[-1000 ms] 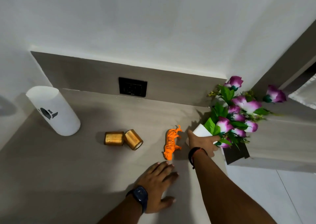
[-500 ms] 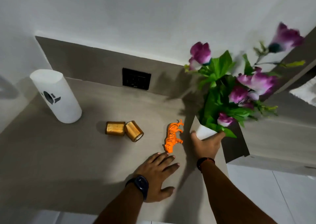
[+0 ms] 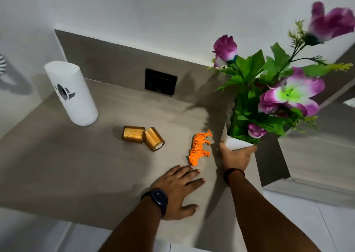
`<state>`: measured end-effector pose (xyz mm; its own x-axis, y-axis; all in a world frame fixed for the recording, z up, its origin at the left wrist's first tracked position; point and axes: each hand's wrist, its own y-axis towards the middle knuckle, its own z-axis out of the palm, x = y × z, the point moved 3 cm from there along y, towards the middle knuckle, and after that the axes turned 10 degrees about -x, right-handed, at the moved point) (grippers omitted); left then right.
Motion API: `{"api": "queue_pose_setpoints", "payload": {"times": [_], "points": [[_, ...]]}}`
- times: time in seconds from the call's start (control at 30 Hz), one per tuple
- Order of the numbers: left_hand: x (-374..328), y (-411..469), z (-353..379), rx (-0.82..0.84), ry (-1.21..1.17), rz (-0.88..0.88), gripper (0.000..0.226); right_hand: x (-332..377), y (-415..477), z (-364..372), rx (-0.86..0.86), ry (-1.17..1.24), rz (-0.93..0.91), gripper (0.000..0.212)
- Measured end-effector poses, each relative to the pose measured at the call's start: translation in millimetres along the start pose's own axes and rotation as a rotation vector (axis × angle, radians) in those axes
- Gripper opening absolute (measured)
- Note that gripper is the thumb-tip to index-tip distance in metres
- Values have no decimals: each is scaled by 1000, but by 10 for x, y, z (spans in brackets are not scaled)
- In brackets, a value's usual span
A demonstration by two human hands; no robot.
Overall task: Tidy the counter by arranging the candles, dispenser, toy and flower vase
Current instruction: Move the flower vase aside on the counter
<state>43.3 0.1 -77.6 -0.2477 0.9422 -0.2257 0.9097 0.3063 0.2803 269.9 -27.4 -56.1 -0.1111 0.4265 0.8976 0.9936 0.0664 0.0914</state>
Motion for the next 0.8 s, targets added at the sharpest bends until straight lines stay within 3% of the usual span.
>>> {"api": "queue_pose_setpoints", "payload": {"times": [0.1, 0.23, 0.27, 0.37, 0.47, 0.53, 0.6, 0.7, 0.8], "points": [[-12, -8, -1, -20, -4, 2, 71, -8, 65, 66, 21, -39, 6, 88], [-21, -7, -3, -14, -8, 1, 72, -53, 104, 98, 28, -93, 15, 94], [-15, -10, -6, -12, -8, -1, 72, -60, 100, 111, 38, -100, 11, 89], [4, -11, -13, -12, -15, -4, 73, -39, 71, 118, 66, -82, -15, 43], [14, -20, -9, -15, -21, -3, 73, 13, 14, 77, 84, -73, -22, 44], [10, -26, -13, -21, -20, 5, 73, 43, -65, 31, 80, -78, 17, 68], [3, -28, -28, -12, -16, 9, 72, 83, -209, -36, -18, -75, 26, 77], [-7, -14, -56, 0, 3, 18, 70, 181, -555, -123, -249, -126, -35, 57], [-16, -1, -74, 2, 32, 27, 69, 343, -833, 0, -166, -100, -237, 39]]}}
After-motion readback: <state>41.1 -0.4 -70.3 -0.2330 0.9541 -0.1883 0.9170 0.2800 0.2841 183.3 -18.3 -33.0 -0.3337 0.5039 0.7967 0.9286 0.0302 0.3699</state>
